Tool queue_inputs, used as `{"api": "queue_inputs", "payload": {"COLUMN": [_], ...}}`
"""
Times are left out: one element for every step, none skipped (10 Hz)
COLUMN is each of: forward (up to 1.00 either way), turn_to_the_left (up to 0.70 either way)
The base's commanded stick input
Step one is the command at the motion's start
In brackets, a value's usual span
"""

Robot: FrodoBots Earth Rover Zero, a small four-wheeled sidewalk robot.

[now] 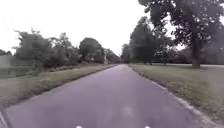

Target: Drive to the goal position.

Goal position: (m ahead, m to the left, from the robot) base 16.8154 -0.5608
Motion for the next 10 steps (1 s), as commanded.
{"api": "queue_inputs", "payload": {"forward": [0.7,0.7,0.7,0.7,0.7,0.7,0.7,0.7,0.7,0.7], "turn_to_the_left": [0.0,0.0,0.0,0.0,0.0,0.0,0.0,-0.02,-0.05,-0.14]}}
